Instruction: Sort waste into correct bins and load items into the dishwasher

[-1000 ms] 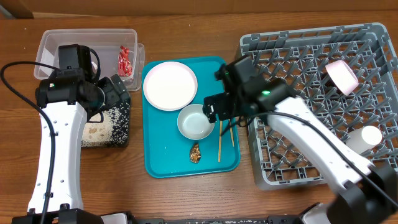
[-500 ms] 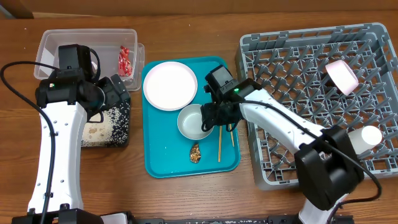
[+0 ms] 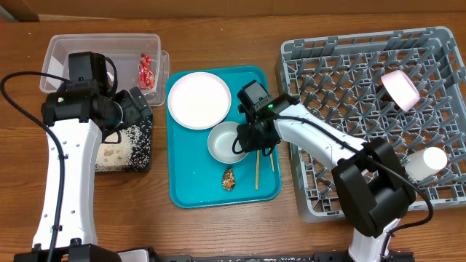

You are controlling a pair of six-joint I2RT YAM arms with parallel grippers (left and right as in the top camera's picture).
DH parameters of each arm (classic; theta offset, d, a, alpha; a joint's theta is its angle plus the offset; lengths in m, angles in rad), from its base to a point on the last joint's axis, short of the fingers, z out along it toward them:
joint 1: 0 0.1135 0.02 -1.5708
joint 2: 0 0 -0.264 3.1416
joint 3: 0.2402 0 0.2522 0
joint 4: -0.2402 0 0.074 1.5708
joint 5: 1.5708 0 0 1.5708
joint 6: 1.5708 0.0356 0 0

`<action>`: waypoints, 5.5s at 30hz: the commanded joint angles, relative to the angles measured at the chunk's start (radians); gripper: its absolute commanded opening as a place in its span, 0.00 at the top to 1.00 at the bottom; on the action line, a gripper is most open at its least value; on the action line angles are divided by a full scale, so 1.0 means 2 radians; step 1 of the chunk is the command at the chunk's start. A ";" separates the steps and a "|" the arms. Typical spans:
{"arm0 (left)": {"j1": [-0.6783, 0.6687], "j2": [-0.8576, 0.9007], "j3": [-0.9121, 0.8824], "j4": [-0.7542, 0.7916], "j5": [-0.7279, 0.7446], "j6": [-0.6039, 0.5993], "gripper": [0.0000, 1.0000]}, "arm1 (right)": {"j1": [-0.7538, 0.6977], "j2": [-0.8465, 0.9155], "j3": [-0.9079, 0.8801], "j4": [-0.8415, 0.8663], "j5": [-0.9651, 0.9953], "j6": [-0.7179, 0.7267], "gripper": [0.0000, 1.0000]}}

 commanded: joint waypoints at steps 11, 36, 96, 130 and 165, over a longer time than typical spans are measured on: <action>0.001 -0.009 0.010 0.000 -0.007 -0.005 0.00 | 0.003 0.000 -0.002 -0.002 0.001 0.002 0.96; 0.001 -0.009 0.010 0.000 -0.007 -0.005 0.00 | -0.118 -0.220 0.174 -0.108 0.396 0.017 0.96; 0.001 -0.009 0.010 0.000 -0.007 -0.005 0.00 | -0.247 0.031 0.113 -0.053 0.636 0.080 0.96; 0.001 -0.009 0.010 0.000 -0.007 -0.005 0.00 | -0.172 0.031 0.113 -0.185 0.616 0.170 0.96; 0.001 -0.009 0.010 0.000 -0.007 -0.005 0.00 | -0.177 -0.140 0.162 -0.237 0.237 0.056 0.00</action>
